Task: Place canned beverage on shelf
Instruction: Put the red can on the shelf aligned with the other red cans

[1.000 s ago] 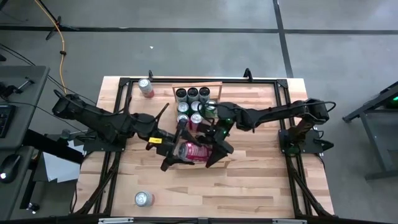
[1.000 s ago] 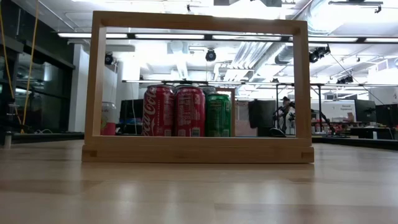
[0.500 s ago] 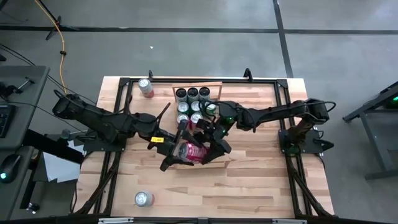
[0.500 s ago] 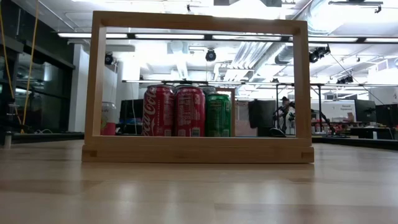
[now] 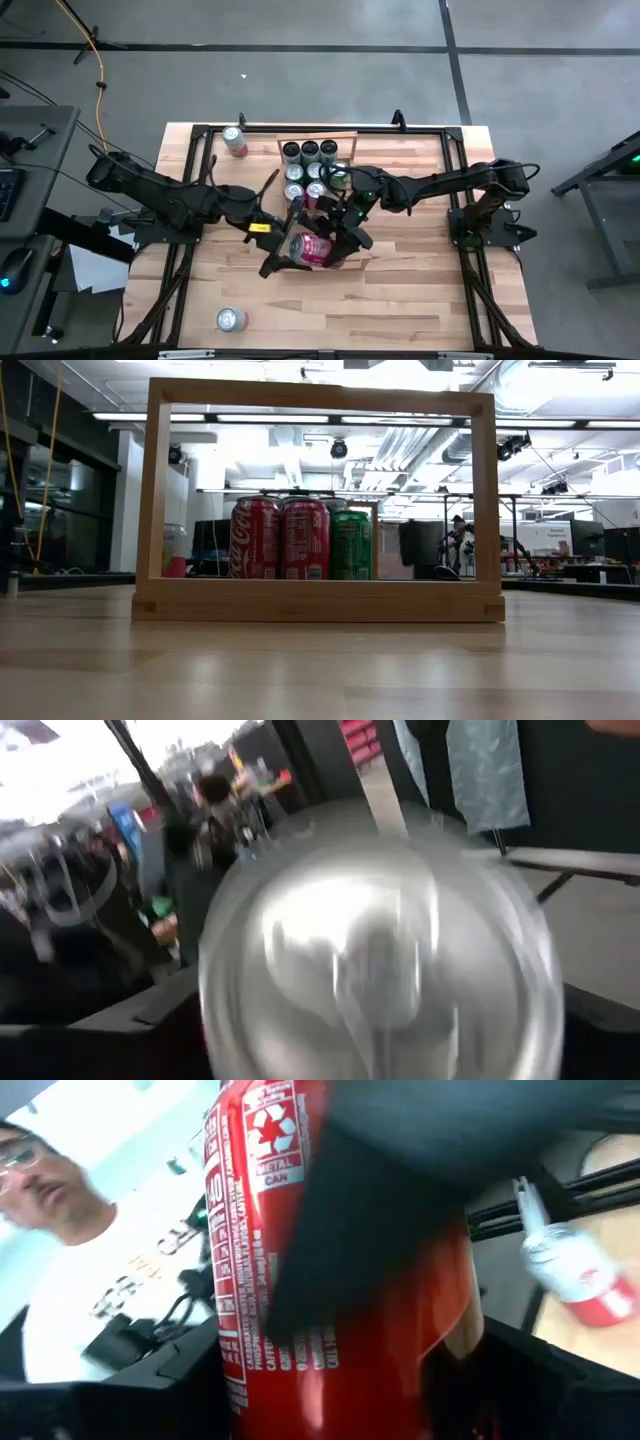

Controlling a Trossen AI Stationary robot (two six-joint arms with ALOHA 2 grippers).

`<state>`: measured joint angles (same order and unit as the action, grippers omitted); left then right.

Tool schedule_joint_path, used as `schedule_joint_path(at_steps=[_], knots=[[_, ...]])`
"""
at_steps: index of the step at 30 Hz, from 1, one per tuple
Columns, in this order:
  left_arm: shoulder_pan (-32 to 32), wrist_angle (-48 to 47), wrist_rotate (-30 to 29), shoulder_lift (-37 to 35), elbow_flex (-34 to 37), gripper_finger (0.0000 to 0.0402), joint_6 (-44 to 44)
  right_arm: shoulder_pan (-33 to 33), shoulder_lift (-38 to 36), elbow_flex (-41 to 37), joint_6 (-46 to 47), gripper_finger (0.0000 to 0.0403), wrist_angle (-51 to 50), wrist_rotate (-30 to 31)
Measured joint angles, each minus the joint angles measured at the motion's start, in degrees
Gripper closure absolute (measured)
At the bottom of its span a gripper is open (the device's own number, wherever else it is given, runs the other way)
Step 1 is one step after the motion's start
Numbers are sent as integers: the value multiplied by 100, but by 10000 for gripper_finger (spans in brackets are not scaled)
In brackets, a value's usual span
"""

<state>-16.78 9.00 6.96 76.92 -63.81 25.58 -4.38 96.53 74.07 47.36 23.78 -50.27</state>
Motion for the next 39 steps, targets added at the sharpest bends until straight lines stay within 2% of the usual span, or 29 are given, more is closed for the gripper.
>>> schedule_joint_path(at_steps=[4, 11, 14, 18, 23, 27, 29, 31, 34, 36, 39], knots=[[2, -229, -245, 4, 15, 22, -239, 88, -24, 14, 21, 109, 7, -295], [4, -945, -662, -317, 10, 14, -1022, 345, -66, 14, -46, 109, -358, -771], [36, -1689, -953, -669, 4, 13, -1513, 420, -129, 17, -345, 109, -984, -923], [44, -2942, -1396, -1171, 29, 13, -2229, 548, -307, 17, -1235, 109, -2221, -909], [17, -3131, -2088, -1937, 602, 12, -3051, 854, -763, 17, -2701, 109, -4329, 58], [20, -2350, -2721, -2513, 1418, 12, -3506, 1142, -1278, 8, -3648, 109, -5955, 1455], [20, -1569, -3001, -2693, 1892, 12, -3701, 1254, -1578, -148, -3757, 109, -6226, 2039], [21, -832, -3252, -2831, 2396, 12, -3877, 1336, -1920, -495, -3604, 109, -6054, 2420], [26, 431, -3579, -2834, 3024, 12, -4146, 1379, -2526, -1339, -2977, 109, -5146, 2816], [26, 1198, -3796, -2742, 3315, 12, -4200, 1360, -2903, -2075, -2343, 109, -4107, 3182], [29, 2131, -4207, -2467, 3526, 12, -4068, 1165, -3170, -3137, -1273, 109, -1744, 3980]])
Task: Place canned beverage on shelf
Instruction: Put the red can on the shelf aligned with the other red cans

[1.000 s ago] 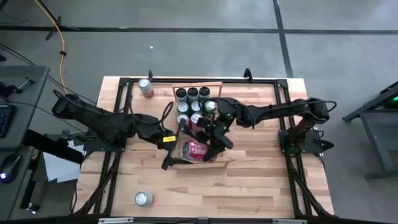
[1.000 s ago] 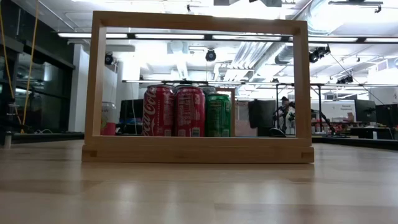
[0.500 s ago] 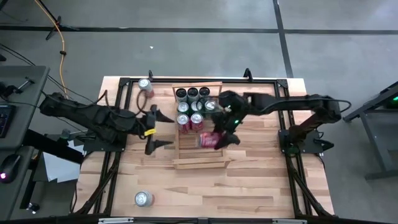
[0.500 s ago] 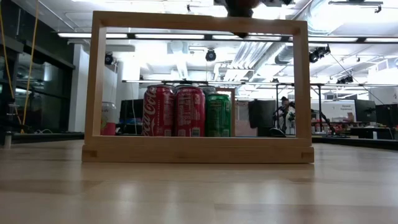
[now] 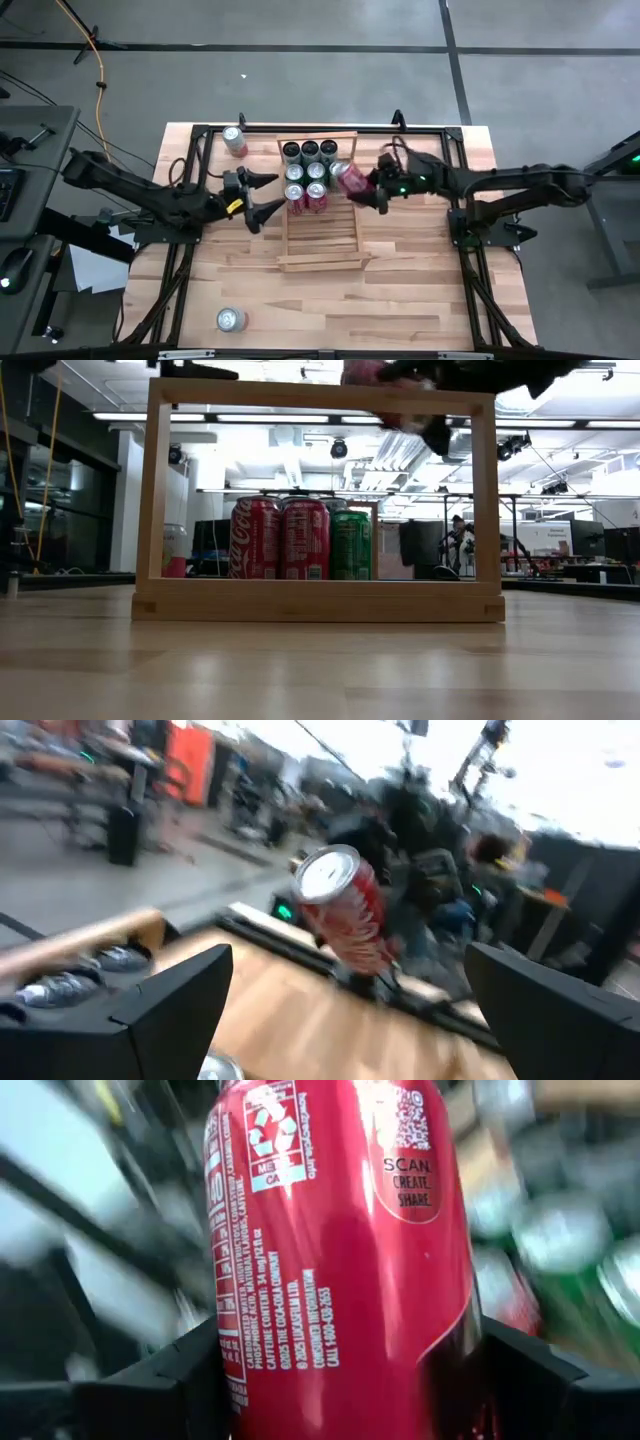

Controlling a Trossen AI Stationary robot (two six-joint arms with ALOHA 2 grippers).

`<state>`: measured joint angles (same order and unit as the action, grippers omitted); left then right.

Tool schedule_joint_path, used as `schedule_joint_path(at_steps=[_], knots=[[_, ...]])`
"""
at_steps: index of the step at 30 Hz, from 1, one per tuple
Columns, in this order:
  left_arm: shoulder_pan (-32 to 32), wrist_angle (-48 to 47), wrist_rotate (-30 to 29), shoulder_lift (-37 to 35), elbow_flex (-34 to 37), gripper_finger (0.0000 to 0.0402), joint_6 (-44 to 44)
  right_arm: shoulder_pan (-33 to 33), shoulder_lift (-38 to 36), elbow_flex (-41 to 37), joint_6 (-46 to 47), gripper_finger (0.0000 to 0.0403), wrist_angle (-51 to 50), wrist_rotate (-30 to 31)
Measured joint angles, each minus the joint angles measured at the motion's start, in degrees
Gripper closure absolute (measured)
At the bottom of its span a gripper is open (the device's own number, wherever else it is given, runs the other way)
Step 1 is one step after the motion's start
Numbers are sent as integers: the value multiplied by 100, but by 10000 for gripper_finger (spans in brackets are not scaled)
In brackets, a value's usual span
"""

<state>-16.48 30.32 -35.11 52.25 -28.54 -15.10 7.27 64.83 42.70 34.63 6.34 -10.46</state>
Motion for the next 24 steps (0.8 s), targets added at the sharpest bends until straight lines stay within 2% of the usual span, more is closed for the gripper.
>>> schedule_joint_path(at_steps=[3, 4, 6, 9, 14, 22, 24], knots=[[134, 945, -112, 459, -19, 12, 425, -209, 134, -612, 475, 109, 2276, 853], [201, 1226, -66, 626, -28, 12, 535, -261, 260, -672, 526, 109, 2804, 1058], [356, 1487, 166, 1001, -140, 12, 645, -342, 462, -701, 467, 109, 3225, 1353], [638, 1530, 574, 1476, -439, 12, 672, -462, 808, -351, 143, 109, 3279, 1589], [984, 1788, 1049, 2103, -1084, 12, 697, -698, 1414, 444, -509, 109, 3119, 1587], [1171, 1771, 1854, 2409, -1736, 12, 867, -906, 2110, 1606, -1223, 109, 2276, 1586], [1169, 1736, 1865, 2409, -1764, 12, 882, -952, 2189, 1750, -1295, 109, 2074, 1592]])
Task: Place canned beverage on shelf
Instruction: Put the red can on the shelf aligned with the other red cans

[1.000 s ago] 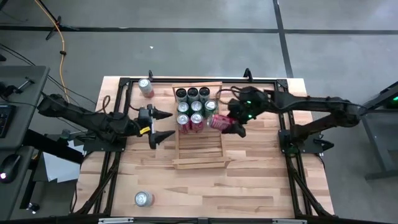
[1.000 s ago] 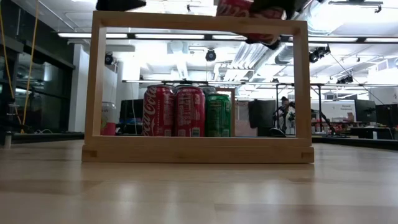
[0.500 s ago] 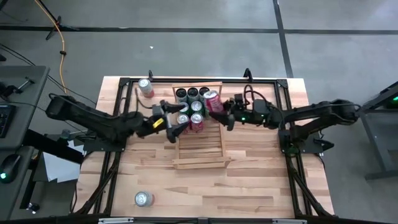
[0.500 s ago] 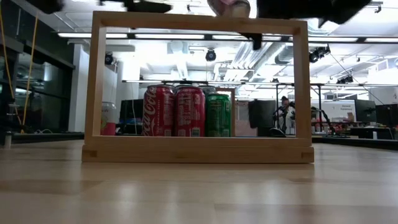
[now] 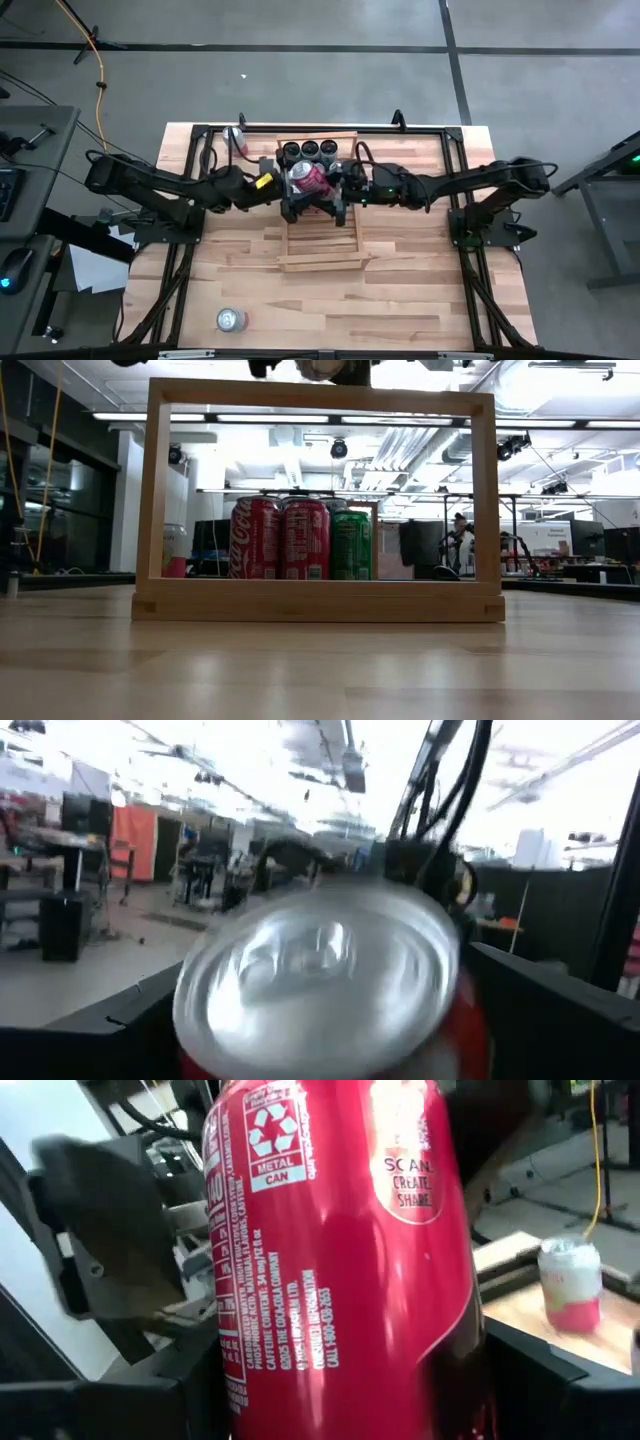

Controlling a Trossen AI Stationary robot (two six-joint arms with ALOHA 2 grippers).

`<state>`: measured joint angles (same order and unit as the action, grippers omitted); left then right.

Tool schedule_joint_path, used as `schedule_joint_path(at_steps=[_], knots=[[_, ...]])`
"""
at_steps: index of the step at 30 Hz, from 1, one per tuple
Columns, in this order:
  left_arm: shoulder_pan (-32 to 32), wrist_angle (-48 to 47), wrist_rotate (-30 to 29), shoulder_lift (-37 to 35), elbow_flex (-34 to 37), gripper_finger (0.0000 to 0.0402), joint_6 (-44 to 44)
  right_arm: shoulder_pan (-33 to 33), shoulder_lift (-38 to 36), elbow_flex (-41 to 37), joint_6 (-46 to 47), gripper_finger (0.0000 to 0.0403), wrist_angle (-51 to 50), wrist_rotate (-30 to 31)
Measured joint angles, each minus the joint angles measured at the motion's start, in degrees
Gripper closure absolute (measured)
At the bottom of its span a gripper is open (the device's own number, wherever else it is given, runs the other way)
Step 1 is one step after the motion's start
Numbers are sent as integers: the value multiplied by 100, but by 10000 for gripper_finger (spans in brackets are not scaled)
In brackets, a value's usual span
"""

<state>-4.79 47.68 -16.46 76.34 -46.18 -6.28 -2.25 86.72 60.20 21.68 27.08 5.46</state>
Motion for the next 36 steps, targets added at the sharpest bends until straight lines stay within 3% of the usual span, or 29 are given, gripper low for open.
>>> schedule_joint_path(at_steps=[4, 12, 25, 31, 36], knots=[[-19, 33, 12, -5, -12, 29, -48, -65, 68, 226, -168, 109, -59, 7], [-91, 49, 14, -127, -10, 119, 63, -75, 28, 239, -274, 109, -119, -40], [-69, -125, -100, -202, -10, 120, 103, -52, 19, 241, -424, 109, -210, -98], [38, -219, -262, -281, 7, 120, 218, 20, -163, 247, -349, 19, -890, -207], [137, -774, -330, -572, -6, 120, 206, 104, -483, 239, -371, 32, -1744, -255]])
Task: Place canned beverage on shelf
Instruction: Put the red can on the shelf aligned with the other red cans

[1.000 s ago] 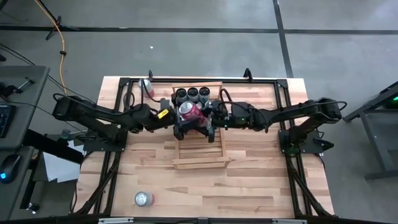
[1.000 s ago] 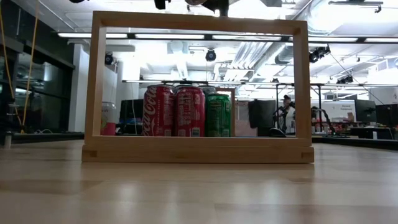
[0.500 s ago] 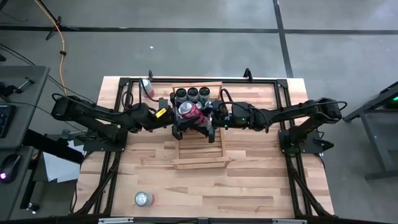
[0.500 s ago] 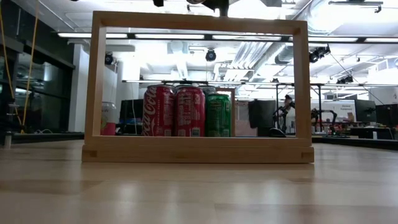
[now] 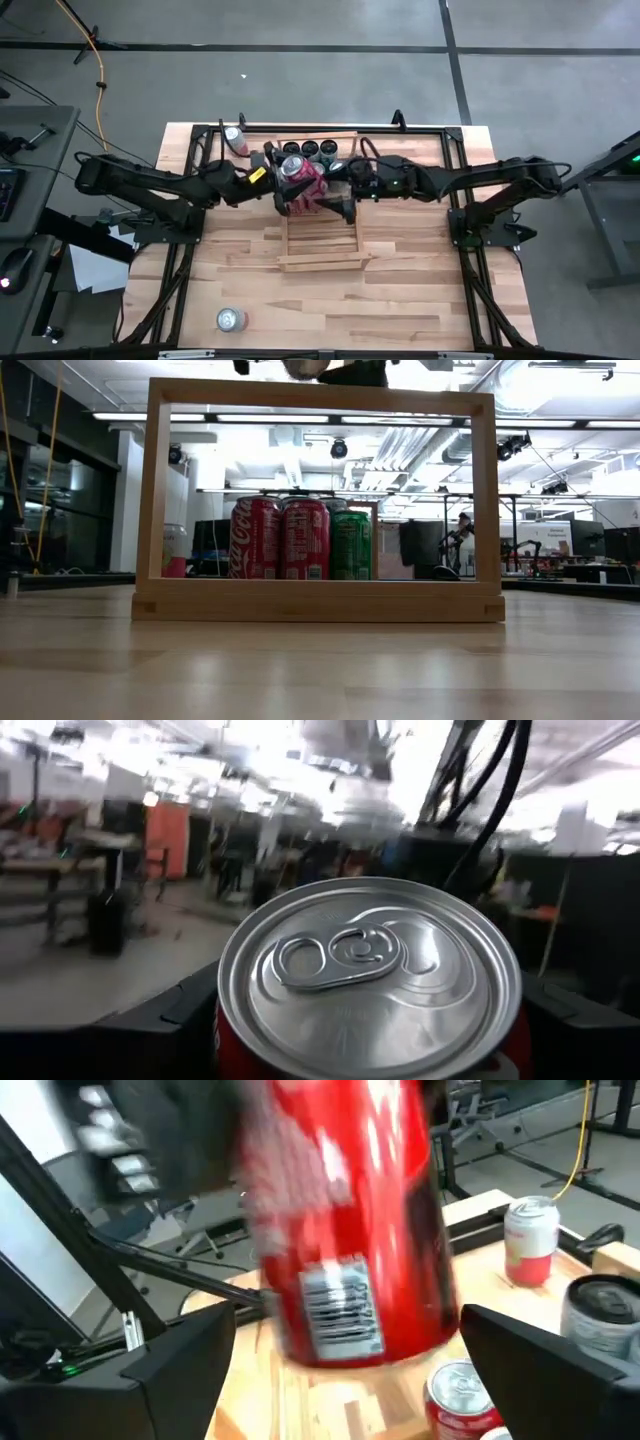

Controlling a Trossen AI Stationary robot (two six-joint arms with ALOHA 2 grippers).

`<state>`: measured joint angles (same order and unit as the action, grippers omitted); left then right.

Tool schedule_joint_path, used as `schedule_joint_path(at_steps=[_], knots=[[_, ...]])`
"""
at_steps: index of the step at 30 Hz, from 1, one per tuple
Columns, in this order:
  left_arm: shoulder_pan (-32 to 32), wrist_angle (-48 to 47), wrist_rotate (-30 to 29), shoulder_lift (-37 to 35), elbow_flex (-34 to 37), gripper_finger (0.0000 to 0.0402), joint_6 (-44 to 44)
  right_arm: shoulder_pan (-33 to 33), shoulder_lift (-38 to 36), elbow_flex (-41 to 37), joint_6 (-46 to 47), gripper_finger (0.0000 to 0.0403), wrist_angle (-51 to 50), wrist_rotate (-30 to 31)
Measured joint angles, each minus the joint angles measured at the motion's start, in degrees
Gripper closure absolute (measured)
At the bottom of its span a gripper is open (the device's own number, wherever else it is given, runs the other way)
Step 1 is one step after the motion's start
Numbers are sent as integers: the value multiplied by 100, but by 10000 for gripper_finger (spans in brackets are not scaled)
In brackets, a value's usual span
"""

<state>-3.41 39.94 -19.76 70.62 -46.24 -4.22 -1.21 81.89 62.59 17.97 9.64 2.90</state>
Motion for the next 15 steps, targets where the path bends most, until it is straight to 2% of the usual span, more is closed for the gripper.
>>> schedule_joint_path(at_steps=[4, 8, 10, 15], knots=[[156, -1120, 18, -274, -37, 120, -338, 47, -274, 2, -3, 34, -457, -45], [333, -2425, 726, -231, -395, 120, -741, 81, -261, 0, -13, 33, -661, -503], [370, -2617, 1109, -119, -579, 120, -696, 85, -168, 4, -4, 33, -572, -742], [380, -2451, 1752, 102, -853, 120, -365, 95, -66, -4, -47, 32, -526, -714]])
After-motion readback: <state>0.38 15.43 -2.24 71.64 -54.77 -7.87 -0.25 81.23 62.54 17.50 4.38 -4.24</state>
